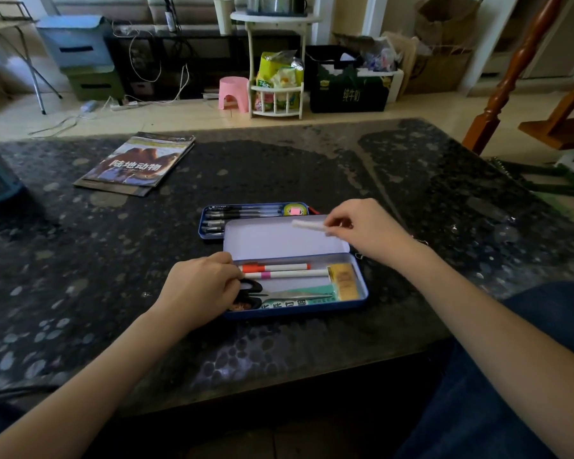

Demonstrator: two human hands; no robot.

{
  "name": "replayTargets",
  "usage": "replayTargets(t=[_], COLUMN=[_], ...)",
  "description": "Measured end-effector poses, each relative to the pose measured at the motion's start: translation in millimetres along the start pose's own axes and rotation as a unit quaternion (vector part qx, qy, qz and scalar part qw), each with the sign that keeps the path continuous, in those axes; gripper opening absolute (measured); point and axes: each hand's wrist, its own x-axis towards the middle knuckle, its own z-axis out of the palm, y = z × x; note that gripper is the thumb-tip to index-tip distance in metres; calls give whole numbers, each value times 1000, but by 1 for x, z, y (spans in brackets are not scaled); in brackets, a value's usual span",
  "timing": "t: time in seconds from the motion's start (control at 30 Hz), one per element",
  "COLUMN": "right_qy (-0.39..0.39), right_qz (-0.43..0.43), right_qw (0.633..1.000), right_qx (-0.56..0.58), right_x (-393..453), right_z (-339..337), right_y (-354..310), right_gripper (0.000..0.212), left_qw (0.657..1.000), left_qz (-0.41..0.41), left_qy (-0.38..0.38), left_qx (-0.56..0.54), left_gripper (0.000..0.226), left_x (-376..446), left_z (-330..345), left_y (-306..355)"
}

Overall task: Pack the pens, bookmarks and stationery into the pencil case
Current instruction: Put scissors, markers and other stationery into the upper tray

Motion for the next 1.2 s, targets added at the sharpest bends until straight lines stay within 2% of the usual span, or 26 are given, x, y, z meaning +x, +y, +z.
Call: replayTargets(t=[0.1, 0.17, 0.43, 0.5, 0.7, 0.8, 0.9, 1.03, 1.2], right_qy=[-129, -162, -141, -142, -147, -154, -175, -139, -213], right_qz=[-73, -92, -96, -96, -64, -63, -42, 11, 51], right_qw=[988, 982, 985, 985, 987, 985, 981, 989, 976], right_qx=[36, 26, -20, -28, 25, 45, 77, 50, 7], right_x=[-10, -14, -17, -17, -14, -13, -9, 0, -5], right_z=[4, 13, 36, 39, 41, 43, 31, -1, -6], right_y=[-21, -27, -39, -42, -39, -38, -32, -14, -5], right_gripper=[10, 10, 5, 10, 17, 22, 14, 16, 15], left_qw=[1000, 1000, 1000, 1000, 999, 999, 999, 999, 999], left_qz=[-6, -15, -13, -10, 30, 45, 40, 40, 43], left_qy=[0, -1, -9, -7, 12, 5, -9, -10, -9], left_qx=[-6, -12, -14, -14, -23, -25, -23, -19, -14], left_gripper=[21, 21, 22, 22, 18, 26, 31, 32, 34], left_x=[0, 0, 1, 1, -3, -2, -1, -1, -2], left_z=[0, -1, -1, -1, 1, 4, 7, 9, 7], left_y=[0, 0, 0, 0, 5, 3, 1, 1, 2])
